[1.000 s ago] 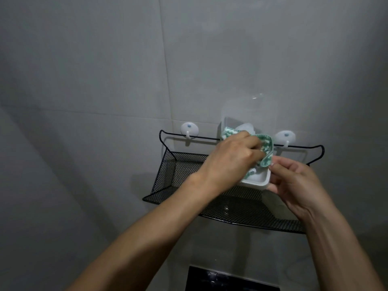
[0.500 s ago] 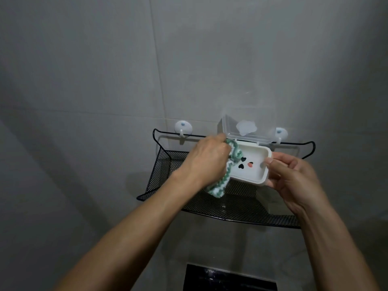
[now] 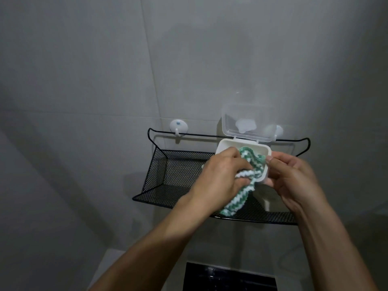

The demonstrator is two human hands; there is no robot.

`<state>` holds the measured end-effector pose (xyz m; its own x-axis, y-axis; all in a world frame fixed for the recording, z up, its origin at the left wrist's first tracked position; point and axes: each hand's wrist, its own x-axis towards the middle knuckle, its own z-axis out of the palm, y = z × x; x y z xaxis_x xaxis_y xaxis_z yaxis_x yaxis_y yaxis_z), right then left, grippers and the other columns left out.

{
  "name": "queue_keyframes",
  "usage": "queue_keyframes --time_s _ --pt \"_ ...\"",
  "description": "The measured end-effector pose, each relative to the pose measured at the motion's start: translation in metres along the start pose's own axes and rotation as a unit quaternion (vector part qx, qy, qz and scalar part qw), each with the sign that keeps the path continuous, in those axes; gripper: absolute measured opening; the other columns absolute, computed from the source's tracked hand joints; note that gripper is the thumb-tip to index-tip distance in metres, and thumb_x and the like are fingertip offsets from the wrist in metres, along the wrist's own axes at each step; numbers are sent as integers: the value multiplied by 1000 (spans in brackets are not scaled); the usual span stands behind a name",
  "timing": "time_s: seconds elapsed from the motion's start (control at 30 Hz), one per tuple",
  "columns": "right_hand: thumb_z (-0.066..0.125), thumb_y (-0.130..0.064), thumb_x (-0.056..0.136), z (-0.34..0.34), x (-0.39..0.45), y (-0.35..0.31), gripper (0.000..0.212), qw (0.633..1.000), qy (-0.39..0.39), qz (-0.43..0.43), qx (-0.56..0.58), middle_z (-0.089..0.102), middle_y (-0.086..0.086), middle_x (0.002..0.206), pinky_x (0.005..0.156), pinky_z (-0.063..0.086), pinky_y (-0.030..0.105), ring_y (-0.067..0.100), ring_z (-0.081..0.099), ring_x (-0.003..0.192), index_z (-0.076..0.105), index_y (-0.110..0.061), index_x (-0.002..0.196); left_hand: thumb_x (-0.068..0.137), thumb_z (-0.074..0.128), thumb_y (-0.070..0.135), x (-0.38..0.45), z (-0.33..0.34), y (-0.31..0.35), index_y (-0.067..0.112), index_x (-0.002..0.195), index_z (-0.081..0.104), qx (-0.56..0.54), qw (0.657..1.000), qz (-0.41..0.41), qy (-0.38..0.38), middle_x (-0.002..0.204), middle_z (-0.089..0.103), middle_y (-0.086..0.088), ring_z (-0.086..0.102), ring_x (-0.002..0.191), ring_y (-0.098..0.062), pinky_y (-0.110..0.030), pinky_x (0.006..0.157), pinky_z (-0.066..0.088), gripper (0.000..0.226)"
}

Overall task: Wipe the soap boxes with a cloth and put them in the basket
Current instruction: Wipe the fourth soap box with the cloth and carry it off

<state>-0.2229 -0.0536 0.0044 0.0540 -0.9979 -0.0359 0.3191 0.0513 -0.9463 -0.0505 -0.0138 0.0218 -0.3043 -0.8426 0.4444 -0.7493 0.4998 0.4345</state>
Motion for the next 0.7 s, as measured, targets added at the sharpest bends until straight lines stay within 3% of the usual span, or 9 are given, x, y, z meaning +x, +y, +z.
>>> queue_keyframes --time_s 0.27,0.4,0.47,0.6,0.7 --pt "56 3 93 -7 0 -9 13 1000 14 -6 -21 73 13 70 58 61 37 21 72 62 65 -4 88 84 75 20 -8 -18 -33 17 116 70 105 994 25 -2 114 61 0 64 97 -24 -40 82 53 33" --pt "57 -2 95 -6 2 -14 14 998 40 -12 -53 73 11 70 50 58 31 18 68 58 67 -6 85 82 74 14 -13 -21 -51 16 108 68 128 990 -28 44 104 59 0 61 92 -23 -36 79 51 27" --pt "57 -5 95 -9 3 -19 16 996 53 -19 -74 72 8 67 46 56 32 18 66 55 68 -8 84 82 74 15 -15 -25 -62 19 109 69 136 988 -69 11 103 60 1 59 96 -21 -34 84 48 27" --pt "58 -8 94 -8 7 -28 15 993 59 -11 -103 73 5 65 45 55 33 19 69 55 71 -10 87 81 76 25 -13 -32 -72 30 112 72 138 976 -114 -127 108 69 7 60 102 -13 -28 86 45 31" --pt "60 -10 92 -7 11 -30 15 991 49 -4 -122 75 7 71 49 55 33 21 70 61 73 -10 87 81 75 23 -8 -43 -78 30 106 74 78 978 -154 -114 101 72 13 65 94 -7 -26 83 49 25"
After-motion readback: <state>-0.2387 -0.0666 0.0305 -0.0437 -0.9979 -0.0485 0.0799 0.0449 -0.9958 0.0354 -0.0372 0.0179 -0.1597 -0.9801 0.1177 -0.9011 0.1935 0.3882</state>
